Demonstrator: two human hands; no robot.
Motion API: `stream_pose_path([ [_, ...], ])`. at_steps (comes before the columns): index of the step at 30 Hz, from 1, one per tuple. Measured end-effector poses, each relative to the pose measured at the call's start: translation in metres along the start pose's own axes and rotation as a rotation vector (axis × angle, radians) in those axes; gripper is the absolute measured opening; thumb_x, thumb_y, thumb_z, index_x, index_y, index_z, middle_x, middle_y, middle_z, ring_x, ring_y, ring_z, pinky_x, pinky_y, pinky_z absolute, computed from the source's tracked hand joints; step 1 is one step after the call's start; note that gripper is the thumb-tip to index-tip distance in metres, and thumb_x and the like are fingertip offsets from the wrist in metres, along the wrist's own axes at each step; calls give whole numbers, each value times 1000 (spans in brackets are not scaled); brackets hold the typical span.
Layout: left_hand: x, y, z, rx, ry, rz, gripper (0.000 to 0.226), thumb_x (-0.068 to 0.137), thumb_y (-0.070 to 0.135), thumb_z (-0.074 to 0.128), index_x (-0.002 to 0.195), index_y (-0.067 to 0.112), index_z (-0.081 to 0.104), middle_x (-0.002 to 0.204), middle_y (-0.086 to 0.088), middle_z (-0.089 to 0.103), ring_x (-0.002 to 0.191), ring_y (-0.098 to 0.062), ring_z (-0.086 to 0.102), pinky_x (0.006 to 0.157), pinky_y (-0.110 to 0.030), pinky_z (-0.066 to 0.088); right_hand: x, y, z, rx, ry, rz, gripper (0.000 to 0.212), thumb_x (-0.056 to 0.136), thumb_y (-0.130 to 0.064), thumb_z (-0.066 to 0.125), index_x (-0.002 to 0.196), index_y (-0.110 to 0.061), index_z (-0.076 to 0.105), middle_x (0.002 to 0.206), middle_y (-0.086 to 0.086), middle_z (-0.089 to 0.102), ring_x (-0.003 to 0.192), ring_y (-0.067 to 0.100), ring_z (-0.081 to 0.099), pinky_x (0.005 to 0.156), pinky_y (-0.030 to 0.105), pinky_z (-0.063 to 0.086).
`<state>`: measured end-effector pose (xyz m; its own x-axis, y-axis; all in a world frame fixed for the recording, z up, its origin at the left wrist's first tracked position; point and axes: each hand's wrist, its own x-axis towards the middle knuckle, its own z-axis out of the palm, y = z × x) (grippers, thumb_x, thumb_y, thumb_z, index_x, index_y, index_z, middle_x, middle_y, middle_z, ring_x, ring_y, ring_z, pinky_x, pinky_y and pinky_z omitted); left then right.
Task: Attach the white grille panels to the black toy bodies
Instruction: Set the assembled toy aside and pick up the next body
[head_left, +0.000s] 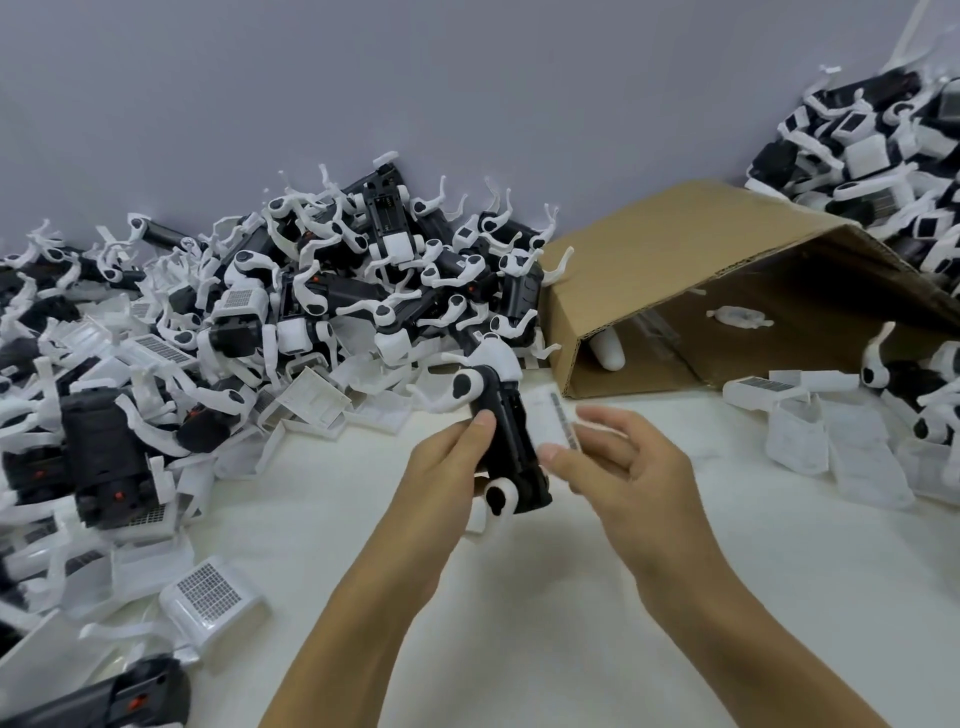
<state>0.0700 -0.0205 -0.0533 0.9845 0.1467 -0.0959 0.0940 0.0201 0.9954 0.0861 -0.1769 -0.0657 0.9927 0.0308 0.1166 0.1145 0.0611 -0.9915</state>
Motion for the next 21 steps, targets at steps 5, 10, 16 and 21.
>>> stream_pose_path([
  [5,-2,1,-2,-13,40,39,35,104,37,49,103,16,77,100,-6,78,98,-25,74,101,-49,52,-4,-3,-1,37,-113,-180,50,83,-16,80,121,-44,66,110,-22,74,105,0,69,79,14,56],
  [10,-3,-3,6,22,14,115,32,105,33,48,101,21,78,101,-7,77,102,-33,70,99,-51,52,-5,2,4,-20,-133,-149,45,79,-29,82,116,-48,66,102,-21,76,97,3,73,76,14,56],
  [16,-4,-8,11,3,-17,165,32,106,30,46,101,25,78,99,-2,78,94,-20,74,78,-29,61,-2,-1,0,-65,-151,-165,44,82,-29,82,115,-50,63,101,-22,75,96,2,72,73,16,57],
  [21,-3,-6,8,-31,4,165,31,105,28,49,101,24,79,99,-5,78,94,-25,74,76,-32,61,-1,1,1,-135,-135,-123,52,81,-24,82,122,-44,57,102,-20,74,101,-2,67,79,21,57],
])
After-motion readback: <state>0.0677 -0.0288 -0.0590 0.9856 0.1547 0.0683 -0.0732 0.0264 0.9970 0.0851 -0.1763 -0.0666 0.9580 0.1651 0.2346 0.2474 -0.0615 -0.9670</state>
